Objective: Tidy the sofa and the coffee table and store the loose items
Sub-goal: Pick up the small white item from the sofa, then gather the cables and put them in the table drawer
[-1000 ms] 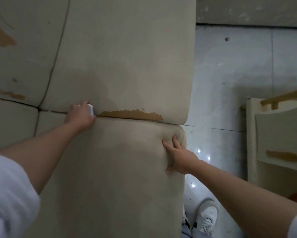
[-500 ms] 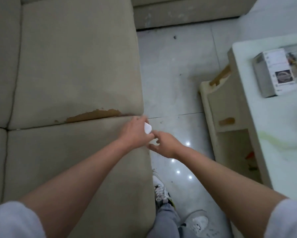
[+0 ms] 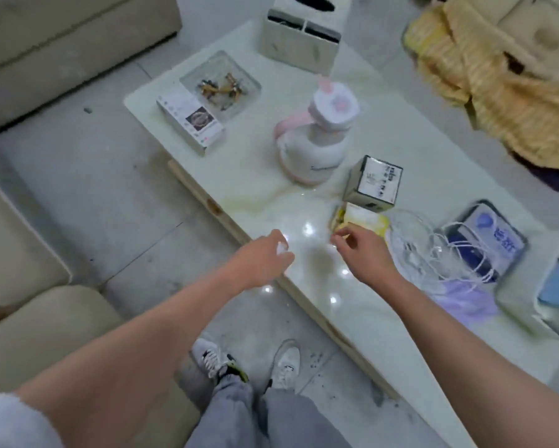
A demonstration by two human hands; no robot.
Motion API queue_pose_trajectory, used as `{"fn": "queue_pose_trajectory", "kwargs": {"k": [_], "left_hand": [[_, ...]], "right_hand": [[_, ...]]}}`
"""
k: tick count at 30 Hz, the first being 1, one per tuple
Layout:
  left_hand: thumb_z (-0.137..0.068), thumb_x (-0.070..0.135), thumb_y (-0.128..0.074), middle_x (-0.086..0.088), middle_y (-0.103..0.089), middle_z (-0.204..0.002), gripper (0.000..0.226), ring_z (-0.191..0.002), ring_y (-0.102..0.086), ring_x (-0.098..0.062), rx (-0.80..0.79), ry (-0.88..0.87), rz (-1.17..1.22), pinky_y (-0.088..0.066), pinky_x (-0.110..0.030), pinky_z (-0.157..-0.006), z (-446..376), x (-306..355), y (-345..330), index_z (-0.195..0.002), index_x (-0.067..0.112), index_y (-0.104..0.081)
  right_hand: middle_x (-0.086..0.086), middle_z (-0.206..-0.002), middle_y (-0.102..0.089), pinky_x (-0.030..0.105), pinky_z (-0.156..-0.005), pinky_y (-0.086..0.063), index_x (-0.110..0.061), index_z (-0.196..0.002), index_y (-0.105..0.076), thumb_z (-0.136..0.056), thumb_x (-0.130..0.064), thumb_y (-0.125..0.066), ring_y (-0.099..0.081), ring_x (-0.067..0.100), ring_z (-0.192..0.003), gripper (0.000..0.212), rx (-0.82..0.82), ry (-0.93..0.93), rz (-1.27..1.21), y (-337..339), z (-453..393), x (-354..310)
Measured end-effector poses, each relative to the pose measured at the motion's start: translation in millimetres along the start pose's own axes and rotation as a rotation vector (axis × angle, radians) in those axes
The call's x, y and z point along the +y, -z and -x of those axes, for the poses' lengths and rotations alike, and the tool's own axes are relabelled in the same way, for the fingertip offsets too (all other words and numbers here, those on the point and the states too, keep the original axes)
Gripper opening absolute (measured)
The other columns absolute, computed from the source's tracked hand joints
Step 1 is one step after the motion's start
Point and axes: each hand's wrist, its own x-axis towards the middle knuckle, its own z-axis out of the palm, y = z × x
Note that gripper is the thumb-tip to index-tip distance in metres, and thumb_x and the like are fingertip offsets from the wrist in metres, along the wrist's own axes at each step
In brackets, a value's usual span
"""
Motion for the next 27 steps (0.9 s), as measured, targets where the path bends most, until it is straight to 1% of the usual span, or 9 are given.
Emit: {"fn": "queue_pose_trajectory", "kwargs": {"k": [3,5,7,9,11,16,19,23,27], "left_hand": [[-0.083,0.039,-0.047,0.004,-0.060,-0.082,0.011,-0.065,-0.059,-0.016,-0.068,-0.047,0.047,-0.042,-0.027,-0.055,-17,47,-29,-0.091,0.039,-0.054],[-0.081,0.039,-0.045,0.008,-0.060,-0.086,0.011,-0.069,-0.060,-0.015,-0.085,-0.064,0.057,-0.044,-0.026,-0.057,-26,67,-52,-0.085,0.039,-0.056],[-0.083,0.040,-0.046,0.007,-0.061,-0.086,0.012,-0.071,-0.061,-0.016,-0.115,-0.068,0.054,-0.048,-0.028,-0.060,-34,81,-72,-0.085,0.037,-0.057],[-0.085,0.042,-0.048,0.006,-0.063,-0.088,0.012,-0.074,-0.062,-0.017,-0.128,-0.069,0.024,-0.051,-0.031,-0.064,-39,90,-83,-0.088,0.036,-0.058],[-0.085,0.044,-0.049,0.007,-0.064,-0.091,0.013,-0.076,-0.063,-0.017,-0.146,-0.072,-0.019,-0.052,-0.033,-0.069,-46,95,-93,-0.092,0.036,-0.058],[-0.087,0.045,-0.049,0.009,-0.063,-0.092,0.016,-0.077,-0.062,-0.013,-0.164,-0.077,-0.098,-0.052,-0.033,-0.068,-63,103,-98,-0.096,0.035,-0.058],[-0.089,0.039,-0.051,0.006,-0.064,-0.087,0.012,-0.070,-0.061,-0.014,-0.136,-0.081,-0.074,-0.050,-0.030,-0.061,-68,108,-98,-0.095,0.032,-0.059],[-0.092,0.029,-0.053,0.003,-0.062,-0.087,0.006,-0.067,-0.057,-0.016,-0.125,-0.073,0.037,-0.045,-0.025,-0.053,-73,117,-104,-0.088,0.031,-0.058],[-0.088,0.018,-0.060,0.010,-0.062,-0.091,0.014,-0.085,-0.061,-0.015,-0.124,-0.009,0.289,-0.053,-0.027,-0.072,-81,141,-111,-0.084,0.030,-0.065]], "right_hand": [[0.003,-0.093,-0.071,0.033,-0.077,-0.045,-0.017,-0.097,-0.069,-0.090,-0.023,-0.059,-0.064,0.025,-0.091,0.014,0.333,-0.110,-0.017,46,5,68],[0.011,-0.121,-0.064,0.040,-0.098,-0.043,-0.014,-0.121,-0.062,-0.085,-0.021,-0.062,-0.055,0.031,-0.117,0.037,0.435,-0.184,0.023,68,8,112],[0.018,-0.150,-0.040,0.048,-0.116,-0.026,-0.019,-0.147,-0.039,-0.078,-0.032,-0.072,-0.031,0.036,-0.142,0.078,0.239,-0.268,0.143,80,7,146],[0.016,-0.165,-0.005,0.054,-0.119,-0.010,-0.028,-0.158,-0.006,-0.071,-0.049,-0.078,-0.005,0.038,-0.152,0.115,-0.040,-0.316,0.352,78,0,166],[0.014,-0.166,0.005,0.056,-0.117,-0.017,-0.030,-0.157,0.005,-0.066,-0.057,-0.080,-0.010,0.038,-0.151,0.128,-0.144,-0.314,0.452,73,-7,178],[0.019,-0.142,-0.039,0.046,-0.083,-0.051,-0.024,-0.146,-0.030,-0.076,-0.026,-0.070,-0.060,0.042,-0.109,0.080,-0.052,-0.283,0.412,67,-26,190],[0.019,-0.121,-0.053,0.041,-0.072,-0.046,-0.015,-0.124,-0.051,-0.078,-0.014,-0.063,-0.063,0.042,-0.097,0.048,0.051,-0.242,0.448,73,-28,189],[0.022,-0.112,-0.057,0.043,-0.069,-0.044,-0.007,-0.108,-0.062,-0.083,-0.009,-0.055,-0.061,0.045,-0.092,0.026,0.423,-0.235,0.337,102,-15,183],[0.018,-0.104,-0.059,0.035,-0.069,-0.035,-0.010,-0.098,-0.064,-0.081,-0.013,-0.053,-0.057,0.037,-0.086,0.021,0.706,-0.250,0.098,138,6,168]]}}
